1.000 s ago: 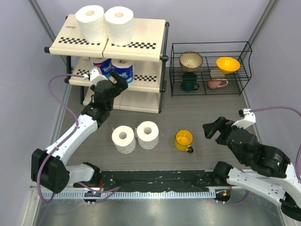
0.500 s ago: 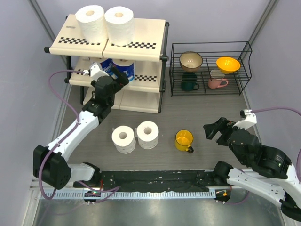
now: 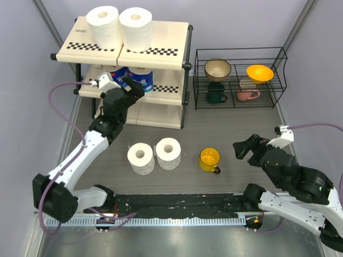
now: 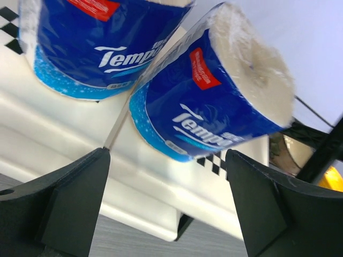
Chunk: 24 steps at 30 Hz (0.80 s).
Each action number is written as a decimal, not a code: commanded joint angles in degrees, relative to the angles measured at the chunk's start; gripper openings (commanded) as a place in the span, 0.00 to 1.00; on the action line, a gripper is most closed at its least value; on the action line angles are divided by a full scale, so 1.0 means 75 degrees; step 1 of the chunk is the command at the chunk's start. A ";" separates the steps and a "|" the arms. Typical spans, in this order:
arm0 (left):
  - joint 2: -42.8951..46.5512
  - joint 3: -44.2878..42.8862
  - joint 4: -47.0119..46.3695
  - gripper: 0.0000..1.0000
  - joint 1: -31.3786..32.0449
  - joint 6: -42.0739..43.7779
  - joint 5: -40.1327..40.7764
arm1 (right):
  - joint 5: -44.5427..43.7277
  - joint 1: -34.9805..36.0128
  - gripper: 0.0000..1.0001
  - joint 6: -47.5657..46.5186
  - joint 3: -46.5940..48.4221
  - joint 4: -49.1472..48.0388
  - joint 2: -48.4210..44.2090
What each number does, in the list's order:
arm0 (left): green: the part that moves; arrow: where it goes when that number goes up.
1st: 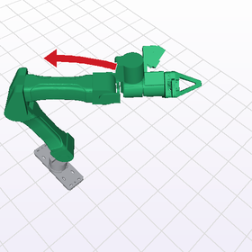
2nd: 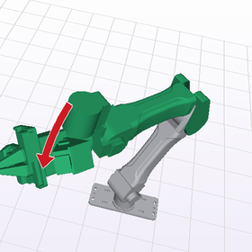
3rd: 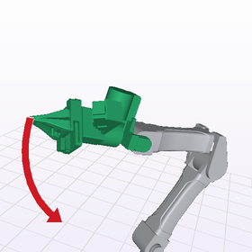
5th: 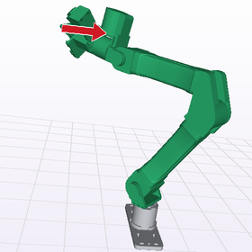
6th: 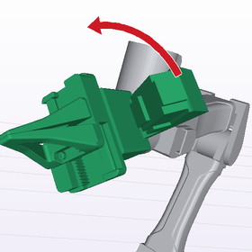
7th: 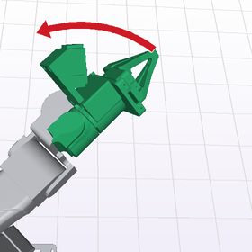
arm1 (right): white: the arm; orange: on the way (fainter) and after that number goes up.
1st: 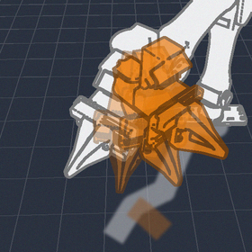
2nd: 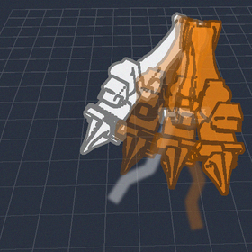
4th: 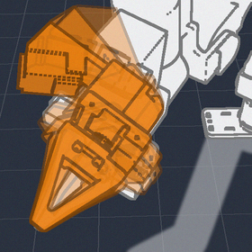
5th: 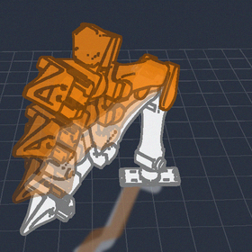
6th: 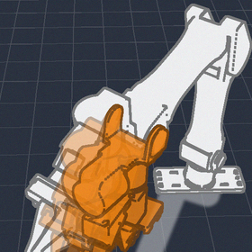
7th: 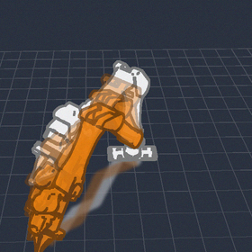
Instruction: Place and organize the paper towels onto the shelf
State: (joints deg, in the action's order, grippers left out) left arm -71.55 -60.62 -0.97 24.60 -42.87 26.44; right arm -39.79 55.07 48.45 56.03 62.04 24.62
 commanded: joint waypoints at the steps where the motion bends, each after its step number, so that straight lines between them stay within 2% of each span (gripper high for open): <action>1: 0.1405 0.0370 0.0269 0.93 -0.0022 -0.0143 -0.0161 | -0.0237 0.0029 0.90 0.0185 0.0064 -0.0104 0.0033; 5: 0.2518 0.0874 0.1299 0.93 -0.0022 -0.0494 -0.0232 | -0.0203 0.0029 0.90 0.0173 0.0076 -0.0198 0.0115; 9: 0.3094 0.0969 0.3159 0.96 -0.0022 -0.0986 -0.0511 | -0.0156 0.0029 0.90 0.0162 0.0029 -0.0291 0.0279; 15: 0.3574 0.1706 0.4440 1.00 0.0048 -0.1443 -0.1637 | -0.0015 0.0029 0.90 0.0197 -0.0088 -0.0502 0.0561; 19: 0.3996 0.2432 0.5038 1.00 0.0083 -0.1806 -0.1568 | 0.0090 0.0029 0.90 0.0197 -0.0158 -0.0678 0.0666; 24: 0.4523 0.2797 0.5824 1.00 0.0095 -0.2310 -0.1579 | 0.0137 0.0029 0.90 0.0220 -0.0228 -0.0760 0.0690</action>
State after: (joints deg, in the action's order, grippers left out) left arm -41.23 -40.03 37.36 25.10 -56.23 15.46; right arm -38.44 55.07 48.66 55.05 59.29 29.23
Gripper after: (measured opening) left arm 0.996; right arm 0.898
